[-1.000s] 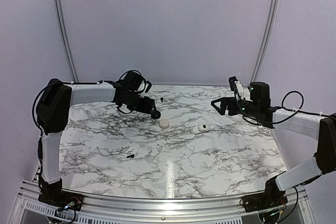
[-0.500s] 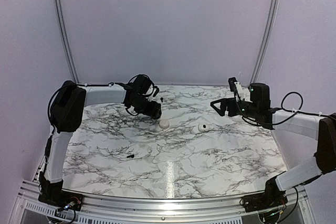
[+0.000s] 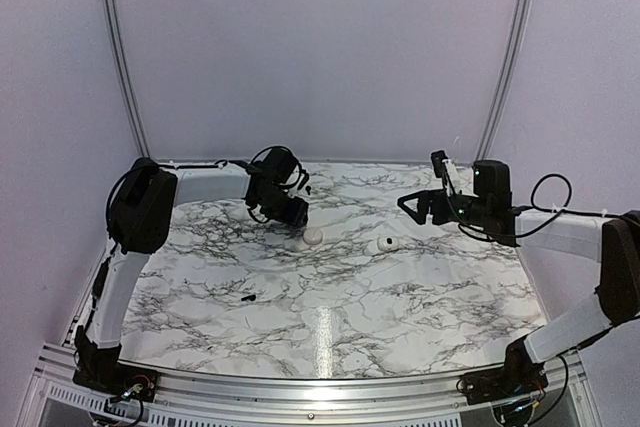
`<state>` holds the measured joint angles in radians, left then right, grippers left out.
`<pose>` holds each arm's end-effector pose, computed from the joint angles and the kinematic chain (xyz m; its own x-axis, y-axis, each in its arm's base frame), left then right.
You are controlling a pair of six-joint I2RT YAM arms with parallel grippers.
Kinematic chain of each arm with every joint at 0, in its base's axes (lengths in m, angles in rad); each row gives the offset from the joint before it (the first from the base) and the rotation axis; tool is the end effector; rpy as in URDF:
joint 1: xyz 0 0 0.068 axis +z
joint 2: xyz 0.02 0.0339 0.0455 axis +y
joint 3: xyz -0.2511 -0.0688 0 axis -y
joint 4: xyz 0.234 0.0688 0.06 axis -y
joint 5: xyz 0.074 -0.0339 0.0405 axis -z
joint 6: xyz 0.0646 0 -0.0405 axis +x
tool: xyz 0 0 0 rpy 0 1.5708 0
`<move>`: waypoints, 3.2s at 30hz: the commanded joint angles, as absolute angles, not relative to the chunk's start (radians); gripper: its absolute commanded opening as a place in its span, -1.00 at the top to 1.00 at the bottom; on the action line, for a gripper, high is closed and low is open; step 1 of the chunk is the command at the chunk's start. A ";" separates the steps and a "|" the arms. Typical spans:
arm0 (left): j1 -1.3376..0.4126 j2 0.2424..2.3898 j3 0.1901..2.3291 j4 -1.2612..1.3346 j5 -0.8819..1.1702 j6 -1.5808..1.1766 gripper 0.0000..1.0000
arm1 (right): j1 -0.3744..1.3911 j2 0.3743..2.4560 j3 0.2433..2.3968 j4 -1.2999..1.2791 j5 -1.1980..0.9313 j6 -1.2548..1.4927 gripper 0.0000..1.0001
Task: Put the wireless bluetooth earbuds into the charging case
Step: Pick up the charging case from the center of the board, then pass from the left arm to the right
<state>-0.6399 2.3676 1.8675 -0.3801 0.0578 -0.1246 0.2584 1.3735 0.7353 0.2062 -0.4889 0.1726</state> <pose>0.4164 -0.3146 0.1227 -0.6913 0.3599 -0.6265 0.5439 0.8300 -0.1234 0.2953 0.1094 0.2137 -0.5083 0.0225 -0.8609 -0.5589 0.7519 0.3497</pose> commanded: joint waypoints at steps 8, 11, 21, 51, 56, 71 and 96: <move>-0.658 2.436 1.974 -0.486 -0.046 -0.059 -0.16 | 0.253 1.393 0.753 0.238 -0.529 0.185 -0.97; -0.661 2.448 1.987 -0.499 -0.065 -0.047 -0.16 | 0.252 1.391 0.751 0.240 -0.525 0.188 -0.97; -0.660 2.402 1.982 -0.500 -0.047 -0.088 0.25 | 0.253 1.397 0.748 0.250 -0.548 0.199 -0.89; -0.764 1.548 1.102 0.548 0.149 -1.151 0.31 | 0.684 1.294 0.691 0.691 -0.179 0.095 -0.60; -0.826 1.529 1.087 0.570 0.043 -1.207 0.30 | 0.795 1.333 0.710 0.750 -0.070 0.057 -0.56; -0.927 1.546 1.064 0.592 -0.166 -1.263 0.30 | 0.904 1.463 0.854 0.741 0.062 0.076 -0.48; -0.962 1.582 1.048 0.676 -0.162 -1.281 0.30 | 0.961 1.602 0.973 0.796 0.148 0.004 -0.10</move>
<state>-0.9524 1.5654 1.0420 0.6250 -0.1589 -1.2835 0.9459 1.5734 0.9215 0.7677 0.1135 0.0246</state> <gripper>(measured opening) 0.512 0.570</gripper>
